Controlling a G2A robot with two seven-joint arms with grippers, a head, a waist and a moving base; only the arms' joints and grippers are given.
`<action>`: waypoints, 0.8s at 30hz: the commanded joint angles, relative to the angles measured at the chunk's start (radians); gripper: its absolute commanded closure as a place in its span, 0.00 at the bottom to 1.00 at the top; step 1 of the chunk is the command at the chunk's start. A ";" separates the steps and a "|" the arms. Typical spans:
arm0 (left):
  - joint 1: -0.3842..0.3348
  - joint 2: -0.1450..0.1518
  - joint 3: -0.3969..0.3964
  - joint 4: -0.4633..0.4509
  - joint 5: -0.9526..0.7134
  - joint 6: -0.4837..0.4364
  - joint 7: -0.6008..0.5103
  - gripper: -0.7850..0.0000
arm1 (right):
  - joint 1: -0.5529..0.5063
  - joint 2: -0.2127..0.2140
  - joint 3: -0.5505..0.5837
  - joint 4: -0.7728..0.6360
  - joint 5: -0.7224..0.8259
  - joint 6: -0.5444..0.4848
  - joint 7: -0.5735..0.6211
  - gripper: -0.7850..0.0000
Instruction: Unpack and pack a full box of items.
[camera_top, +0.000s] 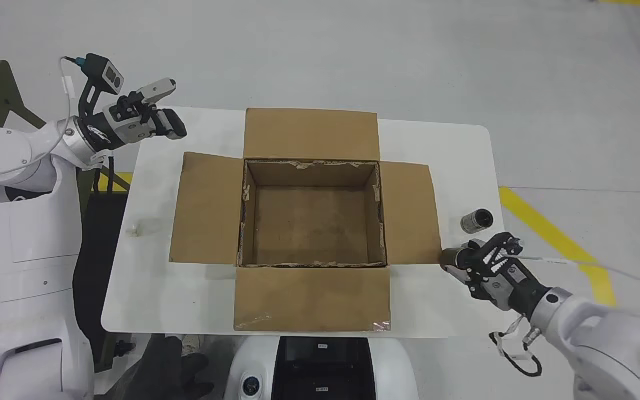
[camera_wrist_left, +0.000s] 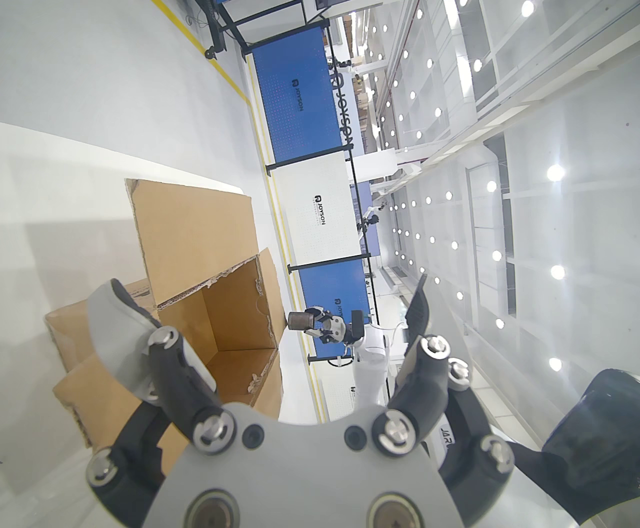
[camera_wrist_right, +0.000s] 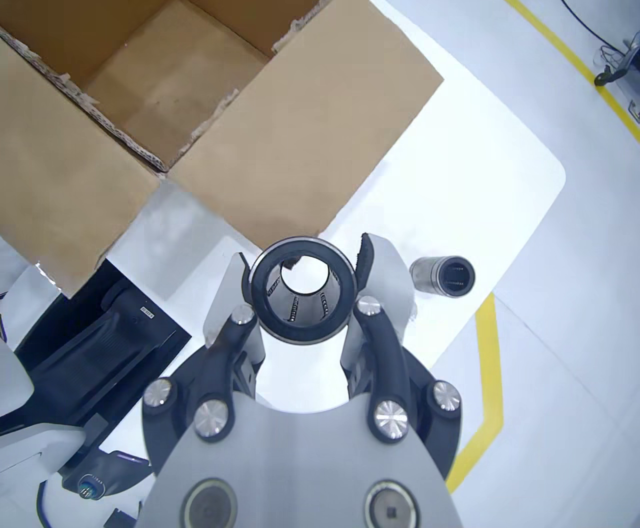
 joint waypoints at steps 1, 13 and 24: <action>0.000 0.000 0.000 0.000 0.000 0.000 0.000 0.00 | -0.027 0.001 0.014 0.000 -0.008 0.004 -0.011 1.00; 0.000 0.000 0.000 0.000 0.000 0.000 0.000 0.00 | -0.165 0.002 0.043 0.030 -0.059 0.048 -0.131 1.00; 0.000 0.000 0.000 0.000 0.000 0.000 0.000 0.00 | -0.134 0.006 -0.017 0.171 -0.122 0.080 -0.230 1.00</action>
